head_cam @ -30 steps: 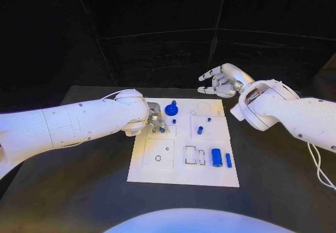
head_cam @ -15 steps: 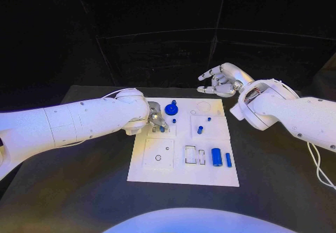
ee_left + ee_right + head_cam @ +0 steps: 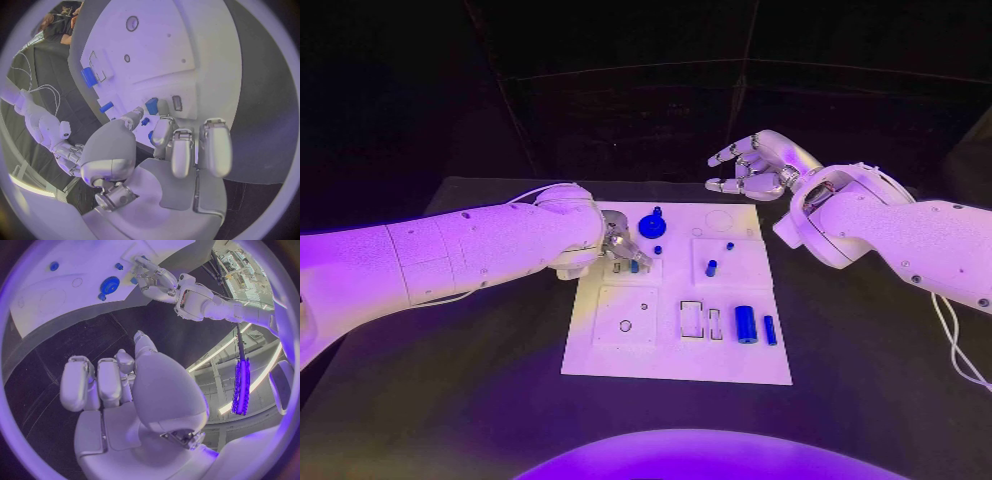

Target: Assemble the parts on the task board

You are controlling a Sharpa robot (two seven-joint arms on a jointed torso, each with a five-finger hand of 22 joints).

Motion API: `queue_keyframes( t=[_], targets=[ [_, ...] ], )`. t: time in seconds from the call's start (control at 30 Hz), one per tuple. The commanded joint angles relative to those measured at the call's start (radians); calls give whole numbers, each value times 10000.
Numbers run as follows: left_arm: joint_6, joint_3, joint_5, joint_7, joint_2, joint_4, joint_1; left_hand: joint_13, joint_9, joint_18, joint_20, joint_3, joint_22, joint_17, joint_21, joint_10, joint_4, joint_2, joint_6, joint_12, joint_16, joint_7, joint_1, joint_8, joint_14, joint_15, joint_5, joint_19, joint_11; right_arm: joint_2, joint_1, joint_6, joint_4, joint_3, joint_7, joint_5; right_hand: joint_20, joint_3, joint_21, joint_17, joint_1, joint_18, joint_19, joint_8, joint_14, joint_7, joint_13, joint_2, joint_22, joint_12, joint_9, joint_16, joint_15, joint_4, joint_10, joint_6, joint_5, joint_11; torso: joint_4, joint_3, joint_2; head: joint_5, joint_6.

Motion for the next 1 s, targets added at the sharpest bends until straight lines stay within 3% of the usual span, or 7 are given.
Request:
queue_keyframes(
  t=[0.03, 0.17, 0.3, 0.57, 0.67, 0.83, 1.0],
  targets=[
    [-284, 9, 55, 94, -101, 106, 14, 18, 14, -194, -96, -437, 615, 2634, 59, 69, 88, 76, 61, 59, 31, -49, 70, 51, 1058, -85, -34, 251, -46, 1, 20, 40, 2, 8, 101, 0, 10, -53, -53, -7, 18, -21, -51, 44, 132, 4, -15, 61, -6, -40, -13, -30, -13, 11, -73, -28, 46, -1, 6, 2, -2, -9, 11],
    [-370, 42, 54, 94, -221, 224, 56, 16, 25, -196, -99, -884, 617, 2634, 48, 61, 174, 178, 60, 47, 31, -49, 255, 43, 1058, -105, -41, 249, -61, -1, 20, 40, -7, 8, 104, 1, 10, -59, -56, -15, 9, -20, -55, 44, 130, 4, -18, 60, -14, -42, -13, -34, -12, 17, -75, -29, 45, 0, 3, 1, -6, -12, 17],
    [-420, 199, 53, 94, -290, 300, 80, 13, 36, -191, -112, -1284, 612, 2634, 32, 54, 248, 262, 57, 34, 31, -61, 438, 36, 1058, -103, -36, 245, -53, 0, 19, 40, -16, 8, 107, 1, 10, -64, -59, -21, 2, -19, -57, 44, 129, 5, -21, 59, -19, -44, -13, -38, -12, 22, -77, -30, 44, 0, 2, -4, 2, -16, 24],
    [-210, 1028, 53, 75, -489, 546, 105, -206, 46, -155, -106, -1860, 479, 2634, -99, -108, 284, 414, -52, -195, 31, -23, 868, -14, 1058, -84, -36, 183, -29, 14, 18, 36, -58, 8, 124, 13, 10, -64, -59, -21, 2, -19, -57, 44, 129, 5, -21, 59, -19, -44, -13, -38, -12, 22, -77, -30, 44, 0, 1, 10, -6, -29, 46],
    [233, 1282, 54, -62, -579, 539, 252, -644, 8, -111, -64, -2169, 285, 2634, -280, -450, 274, 435, -301, -648, 31, 77, 1132, -152, 1058, -25, -36, 87, 55, 17, 18, 35, -72, 8, 124, 18, 10, -64, -59, -21, 2, -19, -57, 44, 129, 5, -21, 59, -19, -44, -13, -38, -12, 22, -77, -30, 44, 0, 6, 9, -8, -34, 62],
    [1008, 1405, 54, -197, -424, -209, 529, -1119, -333, -54, 69, -2628, 16, 2634, -546, -850, 361, 591, -884, -1140, 31, 345, 1481, -745, 1058, 147, -34, -53, 287, 38, 18, 34, -83, 7, 122, 20, 10, -64, -59, -21, 2, -19, -57, 44, 129, 5, -21, 59, -19, -44, -13, -38, -12, 22, -77, -30, 44, 0, 22, 23, -10, -14, 90],
    [1584, 1387, 46, -104, 25, -1383, 667, -1247, -950, -48, 267, -3055, -8, 2634, -601, -933, 384, 781, -1136, -1242, 31, 628, 1964, -1526, 1058, 376, -36, -69, 528, 85, 18, 38, -93, 7, 125, 20, 11, -77, -60, -26, -17, -19, -57, 44, 128, 5, -19, 63, -19, -40, -13, -42, -11, 39, -75, -35, 44, 1, -4, 13, 5, 36, 116]
  ],
)
